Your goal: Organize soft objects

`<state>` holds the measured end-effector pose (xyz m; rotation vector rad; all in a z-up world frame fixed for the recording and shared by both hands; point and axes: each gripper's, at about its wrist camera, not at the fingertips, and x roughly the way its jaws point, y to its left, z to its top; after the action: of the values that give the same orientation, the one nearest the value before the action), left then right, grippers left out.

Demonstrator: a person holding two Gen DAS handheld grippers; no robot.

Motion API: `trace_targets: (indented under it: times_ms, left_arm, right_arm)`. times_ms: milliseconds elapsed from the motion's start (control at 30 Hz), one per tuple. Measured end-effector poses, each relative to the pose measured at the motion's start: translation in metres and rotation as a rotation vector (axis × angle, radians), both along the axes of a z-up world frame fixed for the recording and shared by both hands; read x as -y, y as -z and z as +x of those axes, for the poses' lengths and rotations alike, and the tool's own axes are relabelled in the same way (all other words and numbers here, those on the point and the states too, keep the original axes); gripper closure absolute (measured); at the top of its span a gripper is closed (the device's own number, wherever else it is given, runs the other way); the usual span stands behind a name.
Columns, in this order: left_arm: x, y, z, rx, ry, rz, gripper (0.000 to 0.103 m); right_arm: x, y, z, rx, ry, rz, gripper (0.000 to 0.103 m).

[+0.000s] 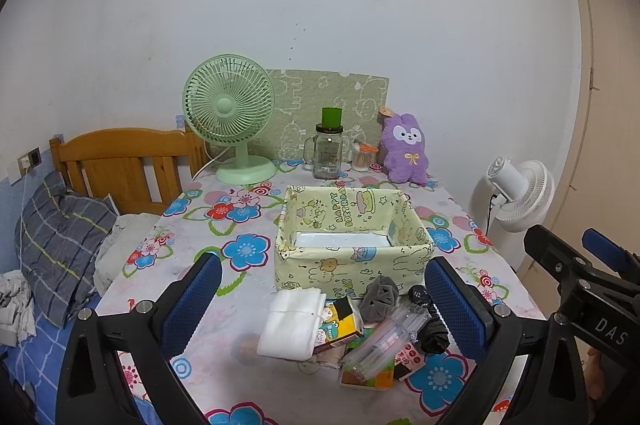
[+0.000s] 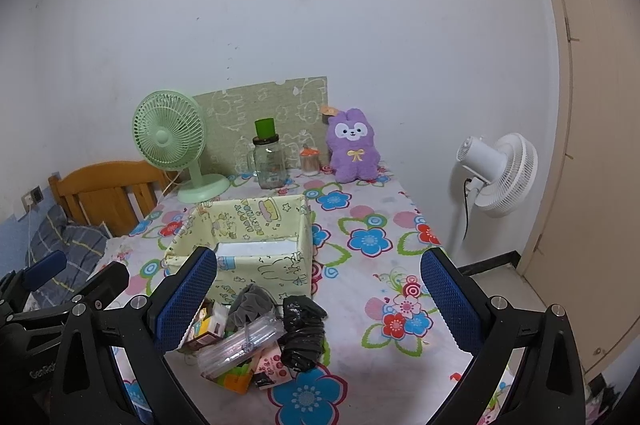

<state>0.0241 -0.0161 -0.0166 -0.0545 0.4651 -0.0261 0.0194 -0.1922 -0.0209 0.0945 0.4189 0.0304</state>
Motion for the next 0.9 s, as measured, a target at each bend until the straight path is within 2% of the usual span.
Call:
trace_targets:
  times_ms: [900]
  left_arm:
    - [0.0008, -0.0007, -0.0025, 0.000, 0.005, 0.002, 0.001]
  right_arm:
    - [-0.0029, -0.0024, -0.0019, 0.001, 0.007, -0.013, 0.000]
